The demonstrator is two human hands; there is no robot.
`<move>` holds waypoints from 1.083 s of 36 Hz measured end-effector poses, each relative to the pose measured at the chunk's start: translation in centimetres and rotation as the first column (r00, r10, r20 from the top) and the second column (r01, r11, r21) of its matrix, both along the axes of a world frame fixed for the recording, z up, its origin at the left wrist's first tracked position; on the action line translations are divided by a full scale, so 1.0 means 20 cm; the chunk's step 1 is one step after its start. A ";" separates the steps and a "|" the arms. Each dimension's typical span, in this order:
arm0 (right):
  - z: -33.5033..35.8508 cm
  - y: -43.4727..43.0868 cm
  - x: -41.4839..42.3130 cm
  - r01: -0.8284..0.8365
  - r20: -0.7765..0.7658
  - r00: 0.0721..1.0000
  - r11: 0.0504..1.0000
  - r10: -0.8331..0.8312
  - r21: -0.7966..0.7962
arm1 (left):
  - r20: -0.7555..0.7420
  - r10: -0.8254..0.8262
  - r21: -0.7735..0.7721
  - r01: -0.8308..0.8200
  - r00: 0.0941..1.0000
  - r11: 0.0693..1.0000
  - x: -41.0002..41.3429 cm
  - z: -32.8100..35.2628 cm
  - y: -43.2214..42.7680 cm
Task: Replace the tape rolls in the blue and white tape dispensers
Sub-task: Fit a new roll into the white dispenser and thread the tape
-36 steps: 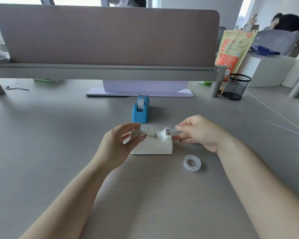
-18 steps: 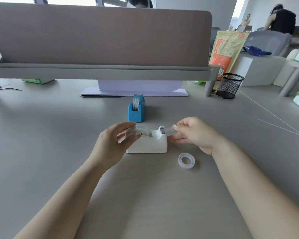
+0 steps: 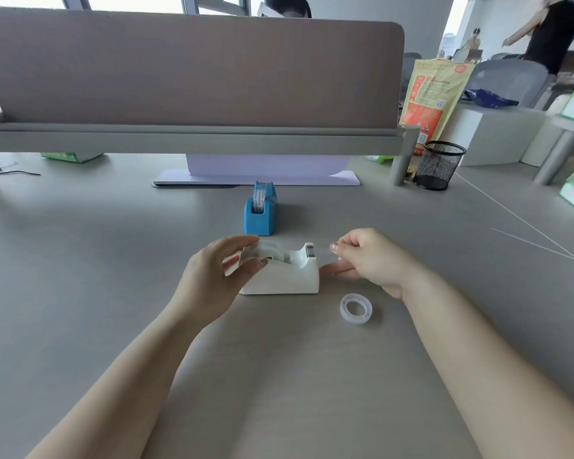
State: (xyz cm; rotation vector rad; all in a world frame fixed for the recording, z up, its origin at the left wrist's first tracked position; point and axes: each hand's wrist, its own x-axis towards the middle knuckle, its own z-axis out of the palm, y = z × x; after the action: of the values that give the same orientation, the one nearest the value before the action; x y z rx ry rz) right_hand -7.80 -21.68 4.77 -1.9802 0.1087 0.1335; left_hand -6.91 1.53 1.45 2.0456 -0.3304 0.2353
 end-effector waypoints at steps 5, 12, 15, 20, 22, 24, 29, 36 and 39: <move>-0.01 0.01 0.00 -0.005 -0.006 1.000 0.999 0.005 -0.039 | 0.010 0.000 -0.007 0.000 1.000 1.000 0.00 0.00 0.00; -0.03 0.03 0.00 0.020 0.000 1.000 0.986 -0.020 -0.168 | 0.009 -0.001 -0.019 0.001 1.000 1.000 0.00 0.00 0.00; -0.04 0.04 0.00 0.034 0.015 0.999 0.974 -0.031 -0.224 | -0.001 -0.002 -0.020 0.002 1.000 1.000 0.00 0.00 0.00; -0.04 0.09 -0.02 0.050 0.076 0.997 0.945 -0.027 -0.323 | -0.002 -0.003 -0.026 0.003 1.000 1.000 0.00 0.00 0.00; -0.05 0.10 -0.01 0.048 0.099 0.995 0.930 -0.012 -0.364 | 0.000 -0.006 -0.024 0.006 1.000 1.000 0.00 0.00 0.00; -0.07 0.11 -0.01 0.049 0.126 0.992 0.914 0.002 -0.403 | -0.005 -0.008 -0.029 0.008 1.000 1.000 0.00 -0.01 0.00; -0.07 0.11 -0.01 0.074 0.141 0.990 0.903 -0.015 -0.423 | -0.034 -0.007 -0.045 0.006 0.999 0.999 0.01 -0.01 0.00; -0.07 0.07 0.00 0.115 0.190 0.981 0.886 -0.031 -0.450 | -0.055 -0.029 -0.056 0.026 0.998 0.998 0.01 0.00 0.01; -0.08 0.05 0.01 0.121 0.233 0.972 0.873 -0.008 -0.473 | -0.115 -0.089 -0.054 0.083 0.989 0.995 0.01 -0.01 0.03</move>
State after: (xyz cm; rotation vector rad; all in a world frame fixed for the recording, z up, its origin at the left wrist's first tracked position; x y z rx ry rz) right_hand -7.59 -20.59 3.19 -2.4768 0.0648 -0.1827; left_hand -6.78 2.15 1.23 1.9817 -0.3359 0.0694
